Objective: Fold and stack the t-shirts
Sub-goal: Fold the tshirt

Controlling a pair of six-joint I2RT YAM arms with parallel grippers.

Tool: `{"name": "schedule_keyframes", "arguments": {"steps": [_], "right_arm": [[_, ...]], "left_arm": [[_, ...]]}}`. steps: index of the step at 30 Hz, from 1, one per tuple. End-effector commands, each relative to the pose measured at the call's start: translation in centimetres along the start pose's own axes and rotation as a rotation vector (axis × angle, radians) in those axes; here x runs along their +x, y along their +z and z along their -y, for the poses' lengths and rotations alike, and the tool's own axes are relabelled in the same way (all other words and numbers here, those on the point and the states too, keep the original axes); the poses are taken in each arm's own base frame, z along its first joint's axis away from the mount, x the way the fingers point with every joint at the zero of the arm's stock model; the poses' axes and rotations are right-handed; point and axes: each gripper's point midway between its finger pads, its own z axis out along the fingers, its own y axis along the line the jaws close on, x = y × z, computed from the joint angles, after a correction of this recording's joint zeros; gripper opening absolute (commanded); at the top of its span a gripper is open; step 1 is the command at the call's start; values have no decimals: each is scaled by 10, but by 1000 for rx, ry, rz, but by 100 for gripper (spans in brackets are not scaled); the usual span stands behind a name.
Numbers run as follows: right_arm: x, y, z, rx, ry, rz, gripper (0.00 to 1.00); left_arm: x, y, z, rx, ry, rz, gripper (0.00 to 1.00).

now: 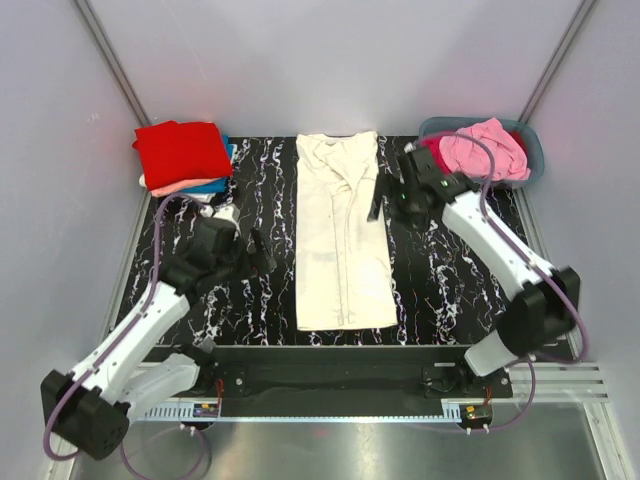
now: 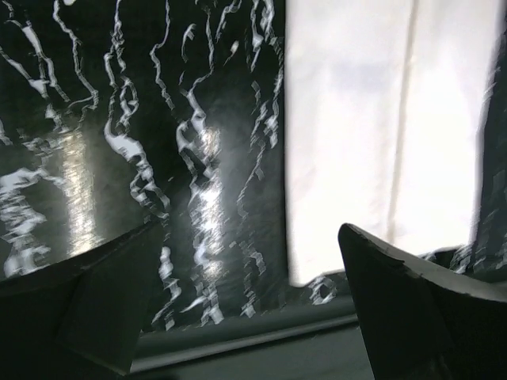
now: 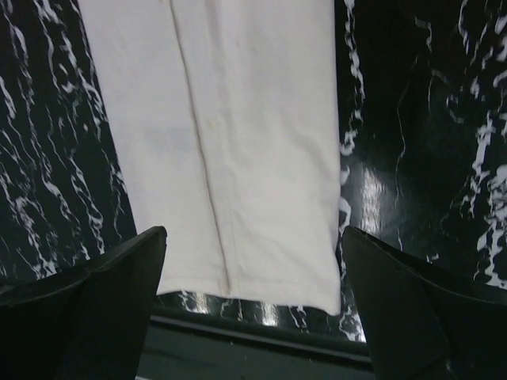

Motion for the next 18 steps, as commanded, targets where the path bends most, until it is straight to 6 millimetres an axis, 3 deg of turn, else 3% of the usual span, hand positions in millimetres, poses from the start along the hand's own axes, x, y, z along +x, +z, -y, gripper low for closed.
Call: {"name": "schedule_keyframes", "arguments": {"steps": [1,2,3,4,10,13,18], "right_arm": [[69,6,23,-38,43,-137,100],[86,1,19,-95,53,-176,100],[91,-1,15,-151,76,-155,100],[114,-8,26,-167,94,-161,100],[170,-13,56,-144,194,-213,100],[186,-9,63,-143,210,-243,93],[204,3,68,-141,224,-302,82]], "left_arm": [[-5,4,26,186,-215,94,99],[1,8,35,243,-218,69,99],[9,11,46,299,-222,45,97],[16,14,48,294,-211,24,96],[81,26,46,178,-135,-107,91],[98,35,47,180,-164,-106,86],[129,52,28,93,-172,-166,68]]}}
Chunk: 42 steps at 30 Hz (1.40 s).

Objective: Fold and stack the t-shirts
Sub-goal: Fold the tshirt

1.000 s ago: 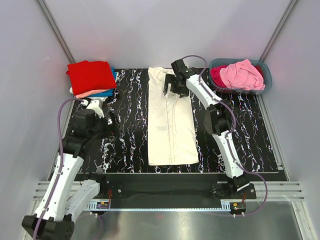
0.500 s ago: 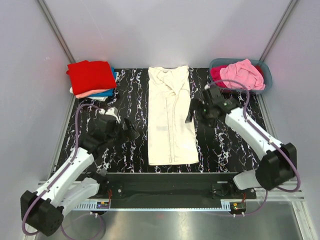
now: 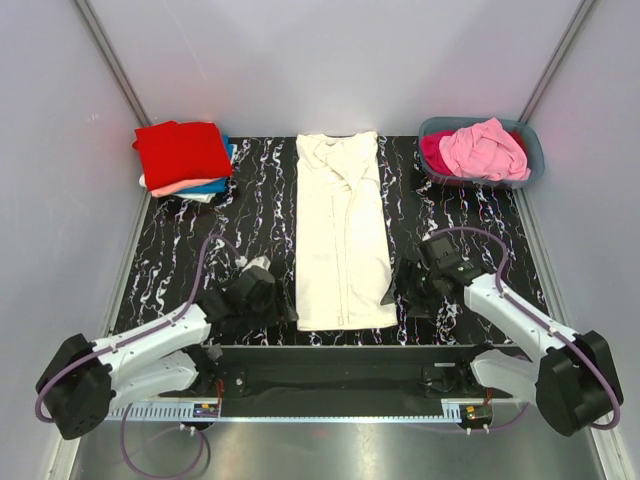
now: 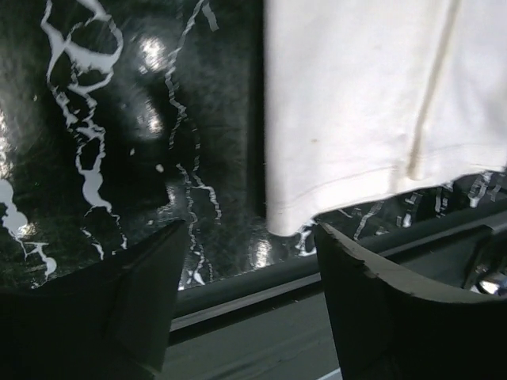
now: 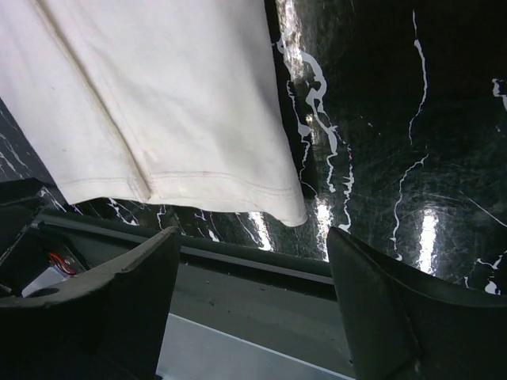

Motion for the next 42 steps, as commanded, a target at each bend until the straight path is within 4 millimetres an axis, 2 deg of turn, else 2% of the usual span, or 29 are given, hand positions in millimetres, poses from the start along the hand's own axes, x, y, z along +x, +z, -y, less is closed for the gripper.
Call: {"name": "schedule_keyframes", "arguments": {"steps": [1,3,6,10,15,19,23,33,38,42], "right_arm": [[4,11,-6,-44,24,-30,81],[6,15,-5,-46,30,-39,79],[10,20,-3,-49,46,-61,70],[21,31,7,-28,59,-106,63],[33,46,14,-32,77,-160,47],[36,49,17,-28,84,-164,45],[36,50,18,-27,82,-168,41],[36,51,18,-33,81,-162,34],[37,51,19,-26,86,-165,25],[35,50,19,-23,91,-154,25]], "left_arm": [[-5,14,2,-12,-54,44,66],[2,19,2,-13,-59,29,66],[9,25,4,-16,-48,21,66],[11,28,7,-26,-32,24,66],[16,29,3,-60,-28,17,64],[29,31,-11,-94,-48,-3,61],[33,31,-14,-92,-67,-3,56],[29,37,-14,-122,-52,10,30],[28,39,-14,-131,-43,8,1],[27,37,-13,-118,-47,17,0]]}}
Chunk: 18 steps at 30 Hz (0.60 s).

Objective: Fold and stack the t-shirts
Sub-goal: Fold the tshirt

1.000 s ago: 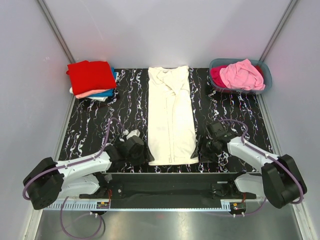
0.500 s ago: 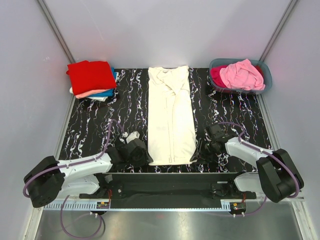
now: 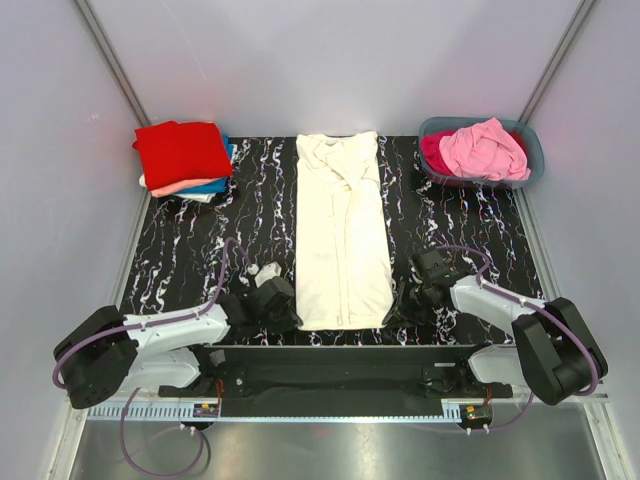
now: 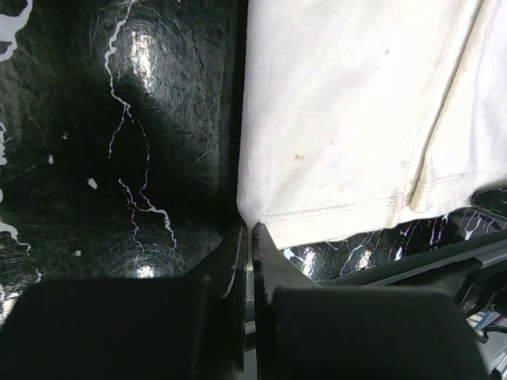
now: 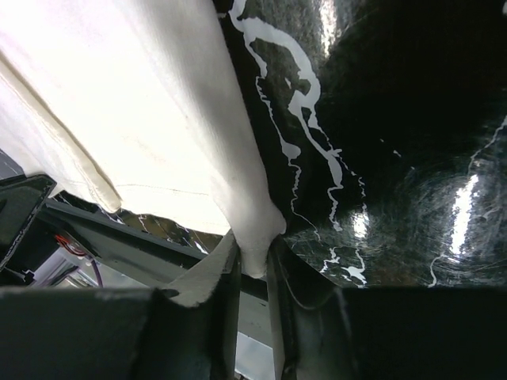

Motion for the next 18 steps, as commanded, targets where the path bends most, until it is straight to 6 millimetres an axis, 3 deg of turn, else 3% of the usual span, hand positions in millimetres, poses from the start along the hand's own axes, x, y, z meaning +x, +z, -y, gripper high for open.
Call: {"name": "schedule_keyframes", "arguments": {"steps": [1,6,12,14,18], "right_arm": [[-1,1,7,28,8,22,24],[0,-2,9,39,7,29,0],[9,-8,15,32,8,30,0],[17,-10,17,22,21,11,0],[29,-23,7,-55,24,11,0]], "left_arm": [[4,3,-29,-97,37,9,0],[2,-3,-24,-66,31,24,0],[7,-19,-28,-113,65,31,0],[16,-22,-28,-111,72,13,0],[28,-32,-21,-108,85,-6,0]]}}
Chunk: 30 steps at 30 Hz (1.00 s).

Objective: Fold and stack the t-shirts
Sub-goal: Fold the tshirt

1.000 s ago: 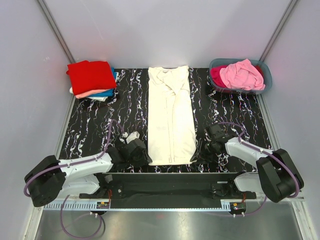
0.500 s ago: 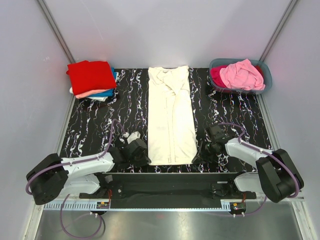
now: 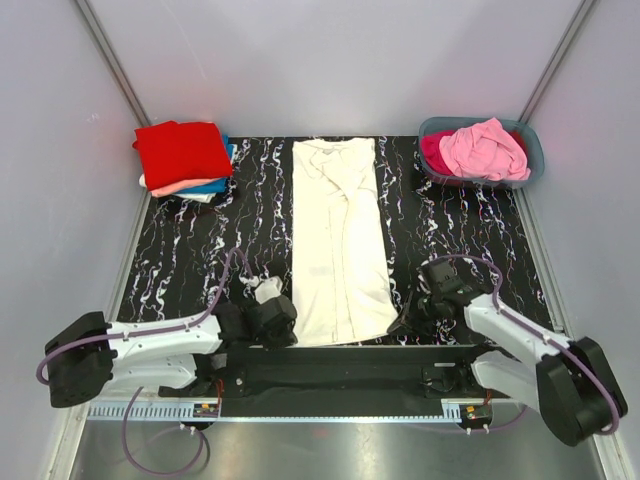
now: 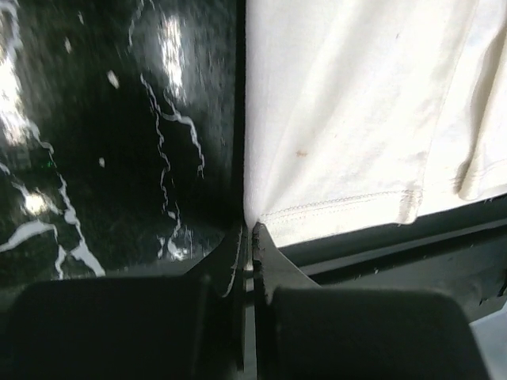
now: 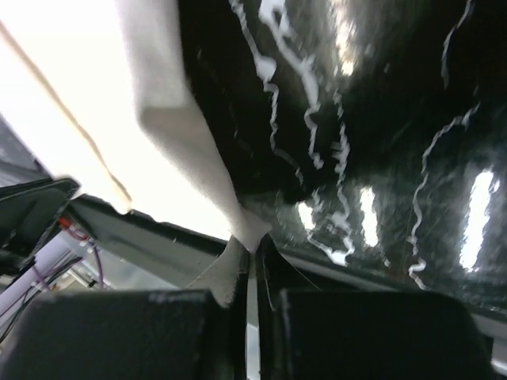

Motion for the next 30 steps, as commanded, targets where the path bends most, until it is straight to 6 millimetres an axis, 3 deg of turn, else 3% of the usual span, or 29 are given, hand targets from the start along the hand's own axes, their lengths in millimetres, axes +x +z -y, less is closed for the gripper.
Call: {"name": "schedule_keyframes", "arguments": {"steps": [1,8,13,14,18,23,24,25,27,28,30], "right_arm": [[16,-11,-2,-27,32,-22,0],[51,-38,-16,-82,18,-33,0],[51,-63,-35,-134,-5,14,0],[46,-71,-46,-157,-21,35,0],[17,-77,-58,-66,-83,119,0],[-24,-84,-87,3,-187,189,0],[-32,-85,-90,9,-215,197,0],[-44,-92,-102,-5,-223,222,0],[-66,-89,-105,18,-208,226,0],[-79,-97,-114,9,-232,253,0],[-98,-91,-116,45,-246,255,0]], "left_arm": [[3,-14,-2,-56,11,17,0],[16,-40,30,-43,43,-1,0],[5,-62,45,-38,53,19,0],[0,-66,47,-36,63,38,0],[-25,-83,61,-26,84,89,2],[-58,-78,66,1,92,84,3],[-73,-77,68,6,61,105,3],[-80,-75,66,-1,86,107,3],[-95,-75,71,10,87,110,3],[-114,-75,73,3,95,132,3],[-130,-75,78,3,116,139,3]]}}
